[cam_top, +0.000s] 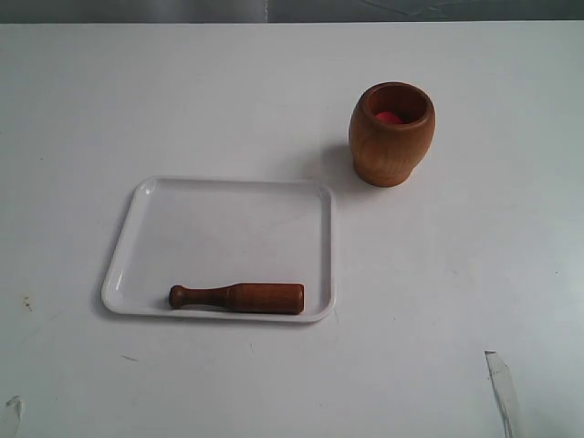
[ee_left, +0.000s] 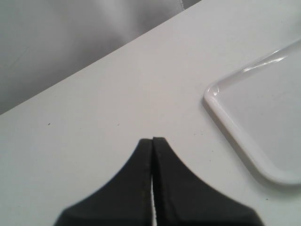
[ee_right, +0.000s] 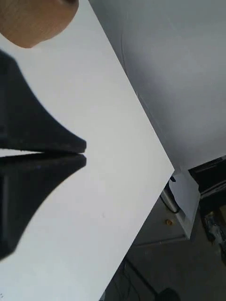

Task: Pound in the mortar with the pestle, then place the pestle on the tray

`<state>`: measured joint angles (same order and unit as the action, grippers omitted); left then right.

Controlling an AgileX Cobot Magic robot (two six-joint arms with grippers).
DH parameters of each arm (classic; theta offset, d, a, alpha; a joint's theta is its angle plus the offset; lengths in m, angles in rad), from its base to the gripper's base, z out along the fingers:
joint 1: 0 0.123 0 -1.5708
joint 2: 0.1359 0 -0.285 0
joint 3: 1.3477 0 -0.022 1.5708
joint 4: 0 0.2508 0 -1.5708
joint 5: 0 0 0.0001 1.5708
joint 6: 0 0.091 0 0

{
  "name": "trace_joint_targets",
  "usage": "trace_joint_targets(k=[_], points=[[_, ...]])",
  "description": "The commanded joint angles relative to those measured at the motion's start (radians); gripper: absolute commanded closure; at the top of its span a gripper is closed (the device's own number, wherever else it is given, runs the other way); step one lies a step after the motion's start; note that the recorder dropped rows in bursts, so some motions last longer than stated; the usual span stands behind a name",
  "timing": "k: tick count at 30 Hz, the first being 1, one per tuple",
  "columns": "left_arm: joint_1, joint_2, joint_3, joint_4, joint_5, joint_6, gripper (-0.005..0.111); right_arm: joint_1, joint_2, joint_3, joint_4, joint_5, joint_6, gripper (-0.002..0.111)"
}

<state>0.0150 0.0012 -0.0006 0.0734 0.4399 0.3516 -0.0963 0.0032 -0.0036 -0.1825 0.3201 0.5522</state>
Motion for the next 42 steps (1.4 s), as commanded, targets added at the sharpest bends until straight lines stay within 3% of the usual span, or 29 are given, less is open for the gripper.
trace_joint_targets(k=[1,15,26,42], points=[[-0.008,-0.001,0.001,-0.007,-0.003,-0.008,0.107,-0.011,-0.003,0.004,0.018,-0.005,0.004,0.108],[-0.008,-0.001,0.001,-0.007,-0.003,-0.008,0.107,-0.011,-0.003,0.004,0.025,-0.016,-0.016,0.108],[-0.008,-0.001,0.001,-0.007,-0.003,-0.008,0.107,-0.011,-0.003,0.004,0.345,0.020,-0.763,0.108],[-0.008,-0.001,0.001,-0.007,-0.003,-0.008,0.107,-0.011,-0.003,0.004,0.364,0.027,-0.724,0.108]])
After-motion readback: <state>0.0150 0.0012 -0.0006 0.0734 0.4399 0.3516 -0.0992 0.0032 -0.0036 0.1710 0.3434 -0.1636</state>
